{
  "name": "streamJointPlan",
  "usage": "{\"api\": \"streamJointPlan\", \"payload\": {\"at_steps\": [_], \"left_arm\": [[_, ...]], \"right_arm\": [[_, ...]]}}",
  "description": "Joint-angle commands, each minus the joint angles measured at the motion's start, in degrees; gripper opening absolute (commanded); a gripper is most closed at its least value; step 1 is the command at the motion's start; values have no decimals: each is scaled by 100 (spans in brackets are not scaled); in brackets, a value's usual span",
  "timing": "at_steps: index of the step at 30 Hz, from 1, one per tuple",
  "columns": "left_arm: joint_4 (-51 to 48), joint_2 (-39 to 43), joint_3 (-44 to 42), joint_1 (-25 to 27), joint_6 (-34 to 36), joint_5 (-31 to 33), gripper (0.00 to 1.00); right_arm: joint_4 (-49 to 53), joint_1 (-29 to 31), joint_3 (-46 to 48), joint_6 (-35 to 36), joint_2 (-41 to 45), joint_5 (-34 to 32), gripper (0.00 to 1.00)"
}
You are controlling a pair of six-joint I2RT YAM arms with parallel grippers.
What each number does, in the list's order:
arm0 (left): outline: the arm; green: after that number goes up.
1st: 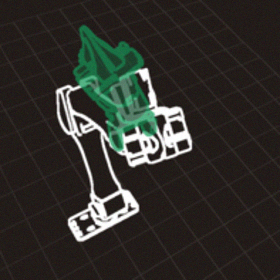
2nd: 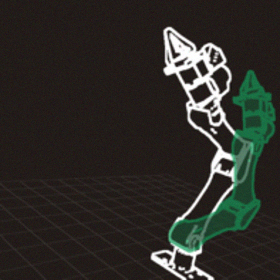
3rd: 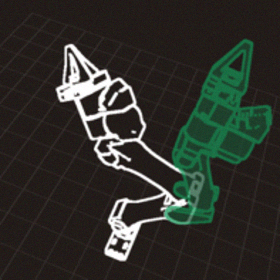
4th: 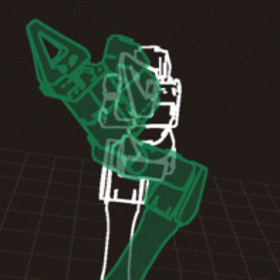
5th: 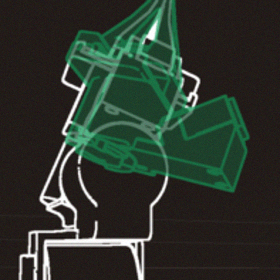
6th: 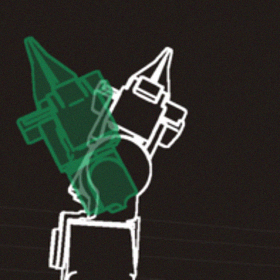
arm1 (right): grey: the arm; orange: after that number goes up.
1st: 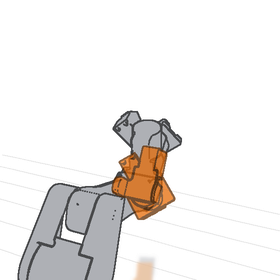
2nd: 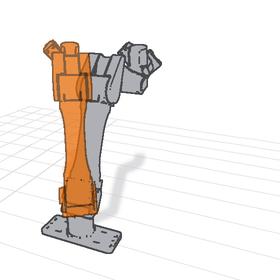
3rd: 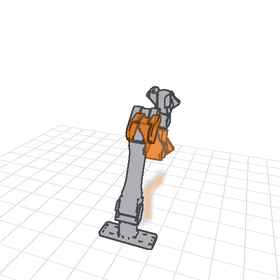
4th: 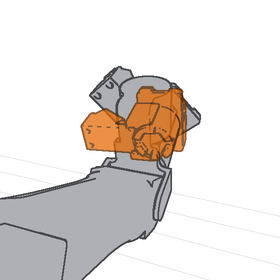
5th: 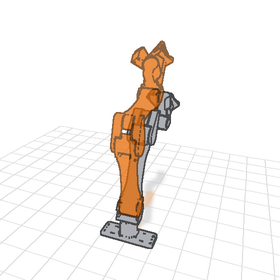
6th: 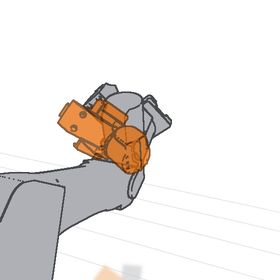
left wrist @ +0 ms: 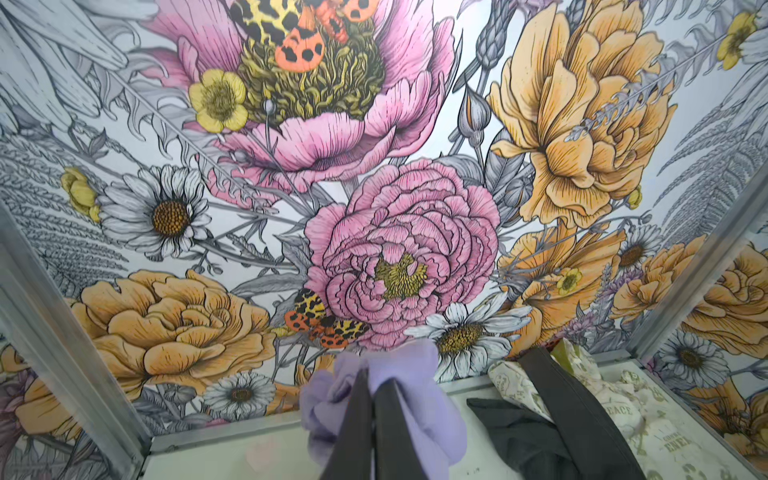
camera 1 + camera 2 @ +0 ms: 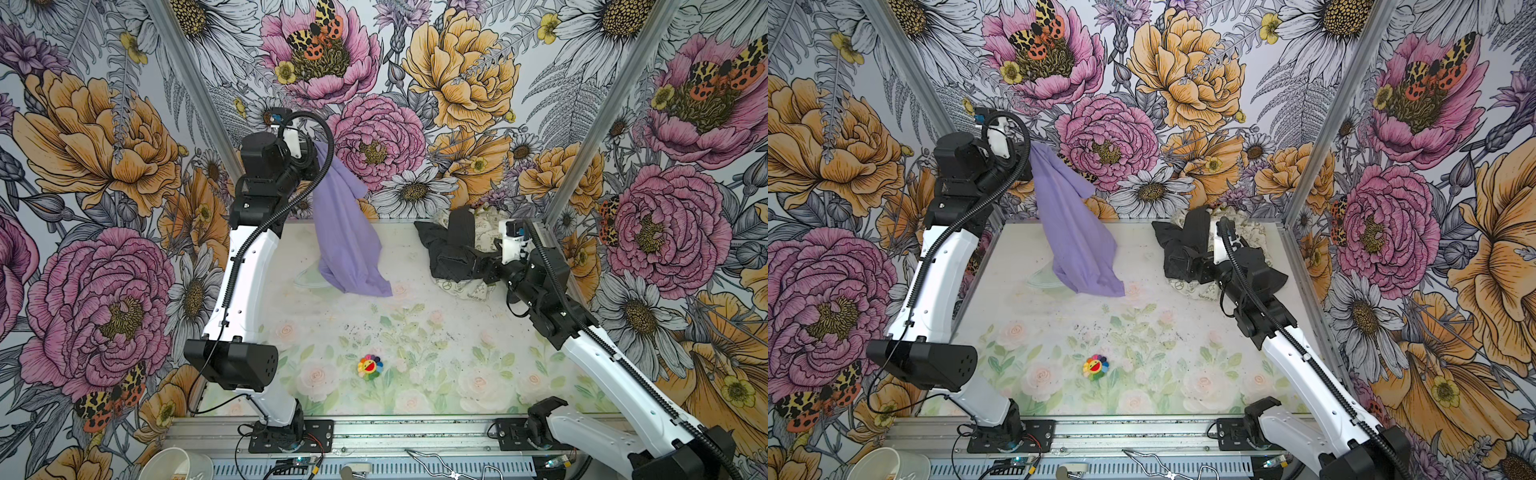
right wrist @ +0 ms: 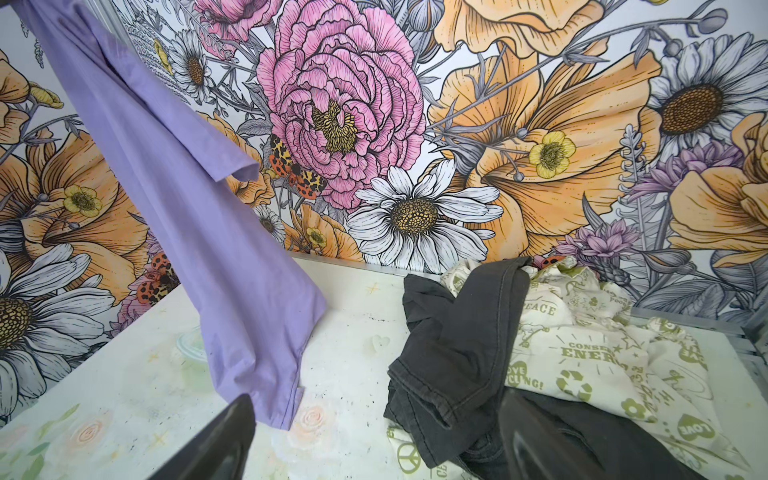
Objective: Pick out a specific cloth from the pile
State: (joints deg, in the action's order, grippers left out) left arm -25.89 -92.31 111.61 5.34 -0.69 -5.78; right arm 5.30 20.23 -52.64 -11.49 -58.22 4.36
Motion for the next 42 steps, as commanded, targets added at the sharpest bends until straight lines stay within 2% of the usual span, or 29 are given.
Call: {"api": "streamJointPlan", "payload": {"at_steps": [1, 5, 12, 18, 28, 29, 30, 33, 34, 35, 36, 38, 42], "left_arm": [[368, 560, -1239, -53, -354, 440, 0], [1162, 1458, -3065, -51, -785, 866, 0], [1098, 2506, -4852, -83, -1134, 1823, 0], [634, 3385, -5638, -189, -1301, 2466, 0], [332, 4511, -6455, -344, -1793, 2658, 0], [303, 4603, -6439, -371, -1796, 2637, 6], [263, 4684, -6397, -393, -1795, 2628, 18], [185, 4921, -6157, -420, -1711, 2567, 24], [178, 5001, -6062, -420, -1654, 2541, 33], [169, 5065, -5962, -420, -1624, 2531, 47], [183, 5118, -5875, -420, -1620, 2522, 57], [194, 5192, -5695, -419, -1593, 2411, 71], [213, 5143, -5497, -418, -1690, 1930, 87]], "right_arm": [[-187, -17, -14, -62, -14, 148, 92], [-187, -15, 61, -1, 0, 213, 93], [-187, -17, 274, 109, 76, 189, 93], [-186, -25, 342, 147, 56, 189, 94], [-186, -35, 329, 138, -10, 197, 95], [-186, -28, 325, 145, -6, 210, 95], [-187, -35, 325, 149, 6, 203, 95], [-187, -31, 327, 157, 38, 188, 95], [-187, -34, 334, 155, 38, 179, 95], [-187, -30, 337, 149, 39, 171, 95], [-187, -36, 334, 160, 39, 171, 95], [-187, -32, 334, 155, 31, 162, 95], [-187, -32, 334, 138, 4, 167, 95]]}}
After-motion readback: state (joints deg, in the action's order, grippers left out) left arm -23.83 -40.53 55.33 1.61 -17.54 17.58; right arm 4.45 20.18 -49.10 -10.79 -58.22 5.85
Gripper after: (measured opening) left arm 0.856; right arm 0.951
